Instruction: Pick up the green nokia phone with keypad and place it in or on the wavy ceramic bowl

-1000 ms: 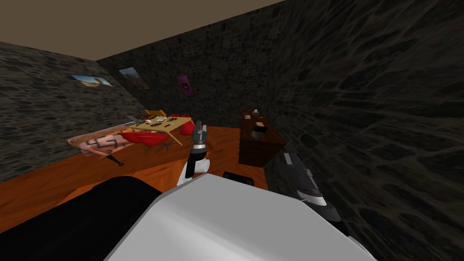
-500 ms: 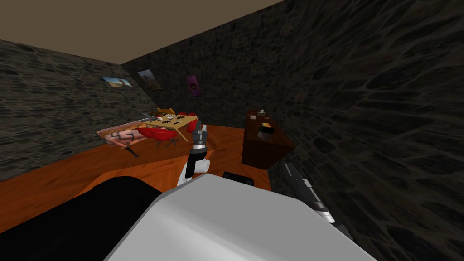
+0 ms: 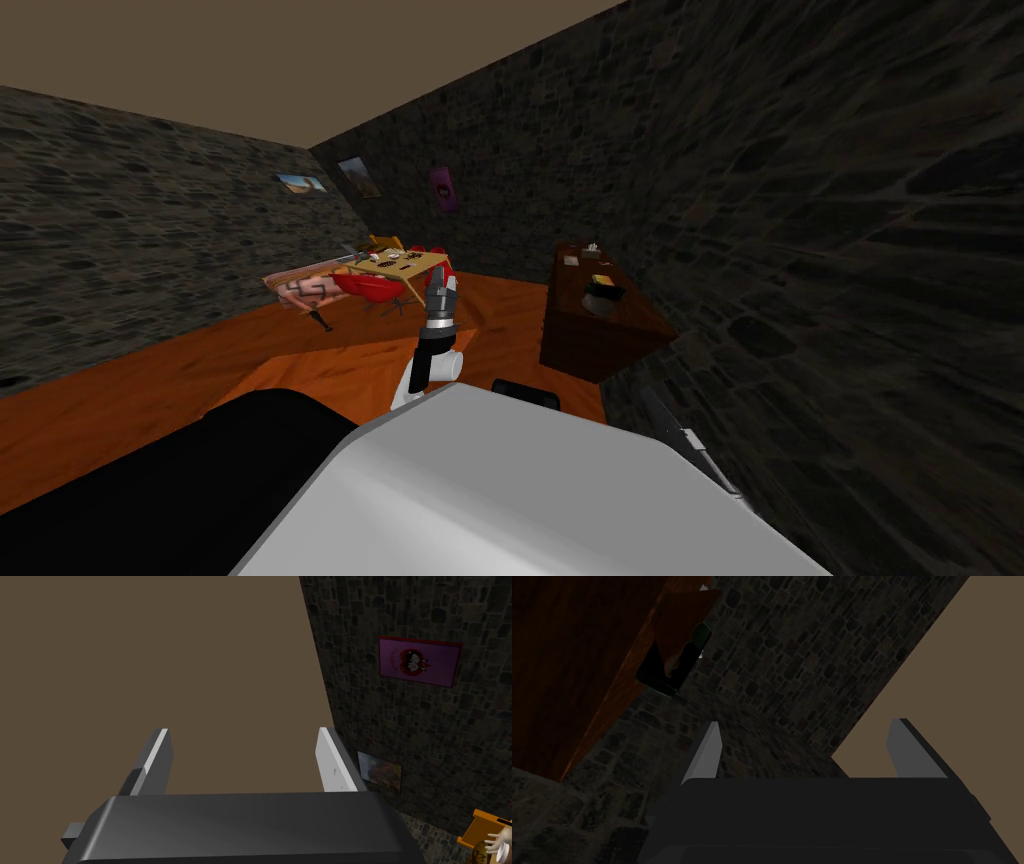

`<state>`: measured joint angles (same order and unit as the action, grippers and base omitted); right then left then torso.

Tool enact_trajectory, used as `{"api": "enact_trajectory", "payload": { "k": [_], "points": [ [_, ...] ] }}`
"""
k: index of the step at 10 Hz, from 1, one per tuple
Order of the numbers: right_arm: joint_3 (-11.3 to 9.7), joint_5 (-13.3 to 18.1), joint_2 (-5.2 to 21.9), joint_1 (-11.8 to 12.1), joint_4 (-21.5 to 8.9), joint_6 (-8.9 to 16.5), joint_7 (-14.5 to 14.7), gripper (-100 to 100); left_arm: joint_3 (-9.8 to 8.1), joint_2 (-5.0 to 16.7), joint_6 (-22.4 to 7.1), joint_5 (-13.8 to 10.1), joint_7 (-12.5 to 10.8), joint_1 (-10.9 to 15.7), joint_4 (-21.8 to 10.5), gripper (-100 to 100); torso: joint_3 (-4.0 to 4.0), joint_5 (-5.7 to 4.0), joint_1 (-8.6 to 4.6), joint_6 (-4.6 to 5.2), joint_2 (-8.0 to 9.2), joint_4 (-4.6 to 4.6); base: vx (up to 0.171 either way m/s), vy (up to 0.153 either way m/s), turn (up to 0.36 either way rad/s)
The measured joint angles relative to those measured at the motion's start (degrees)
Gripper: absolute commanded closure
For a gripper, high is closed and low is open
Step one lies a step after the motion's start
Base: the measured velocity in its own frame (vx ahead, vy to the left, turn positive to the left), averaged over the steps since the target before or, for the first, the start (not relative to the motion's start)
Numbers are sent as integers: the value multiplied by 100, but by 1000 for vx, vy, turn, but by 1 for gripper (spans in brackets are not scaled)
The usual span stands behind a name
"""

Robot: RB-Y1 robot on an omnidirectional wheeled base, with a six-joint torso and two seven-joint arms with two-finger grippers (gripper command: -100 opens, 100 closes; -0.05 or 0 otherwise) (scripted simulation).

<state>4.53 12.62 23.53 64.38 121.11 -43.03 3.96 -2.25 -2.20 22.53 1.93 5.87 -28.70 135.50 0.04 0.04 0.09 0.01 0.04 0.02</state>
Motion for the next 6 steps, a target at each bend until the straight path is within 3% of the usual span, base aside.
{"api": "enact_trajectory", "payload": {
  "k": [2, 3, 4, 6],
  "points": [
    [125, 132, 116, 338, -253, -73, 3, -100, 0, 0, 0, 0, 0, 0, 0, 0, -1, 0, 0, 0, -1, 0, 25, 54, 231],
    [175, 235, 207, 384, -470, -57, 13, -100, 1, 0, 0, 0, 0, 1, 0, 0, -4, -1, -2, -6, -8, -1, 35, 33, 166],
    [224, 283, 232, 574, -511, -95, 29, -100, 0, 0, 0, 0, 0, 0, 0, 0, -5, -1, -6, 1, -8, -2, 13, 10, -23],
    [330, 368, 315, 963, -555, -137, 40, -100, 1, 0, 0, 0, 0, 1, 0, 0, -3, -2, -8, -6, -5, -1, 31, 31, 270]
  ]
}}
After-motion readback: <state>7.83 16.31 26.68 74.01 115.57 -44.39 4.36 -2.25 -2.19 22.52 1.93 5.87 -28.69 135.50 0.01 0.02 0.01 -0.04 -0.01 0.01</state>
